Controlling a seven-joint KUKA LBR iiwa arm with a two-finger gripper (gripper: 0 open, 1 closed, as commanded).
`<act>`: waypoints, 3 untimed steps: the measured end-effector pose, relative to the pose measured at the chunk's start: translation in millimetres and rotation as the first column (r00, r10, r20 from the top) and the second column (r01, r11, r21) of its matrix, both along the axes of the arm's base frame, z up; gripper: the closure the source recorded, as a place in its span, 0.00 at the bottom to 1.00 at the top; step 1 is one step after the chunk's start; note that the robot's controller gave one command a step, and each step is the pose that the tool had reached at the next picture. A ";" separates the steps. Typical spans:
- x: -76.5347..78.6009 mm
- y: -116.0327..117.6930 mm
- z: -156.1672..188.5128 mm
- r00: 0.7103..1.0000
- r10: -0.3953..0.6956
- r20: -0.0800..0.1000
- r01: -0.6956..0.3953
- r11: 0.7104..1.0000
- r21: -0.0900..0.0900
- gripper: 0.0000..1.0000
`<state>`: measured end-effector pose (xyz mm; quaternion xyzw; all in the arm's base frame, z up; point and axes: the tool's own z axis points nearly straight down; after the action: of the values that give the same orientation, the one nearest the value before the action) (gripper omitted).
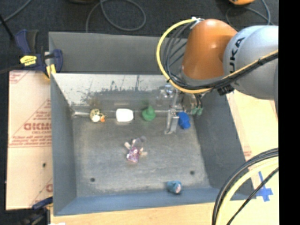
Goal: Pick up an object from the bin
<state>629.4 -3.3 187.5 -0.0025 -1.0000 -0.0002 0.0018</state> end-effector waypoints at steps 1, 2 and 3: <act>1.3 -0.1 5.3 1.000 0.000 0.008 0.000 1.000 0.000 0.00; -17.8 22.4 -40.4 0.994 0.105 0.009 -0.105 0.994 -0.002 0.00; -60.7 42.1 -46.5 0.997 0.078 0.006 -0.078 0.997 0.000 0.00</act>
Offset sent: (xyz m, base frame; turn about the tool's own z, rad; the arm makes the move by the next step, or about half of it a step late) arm -0.0511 0.0642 -0.1175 -0.2746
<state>568.8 38.8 141.0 0.0364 -0.9993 -0.0005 -0.0012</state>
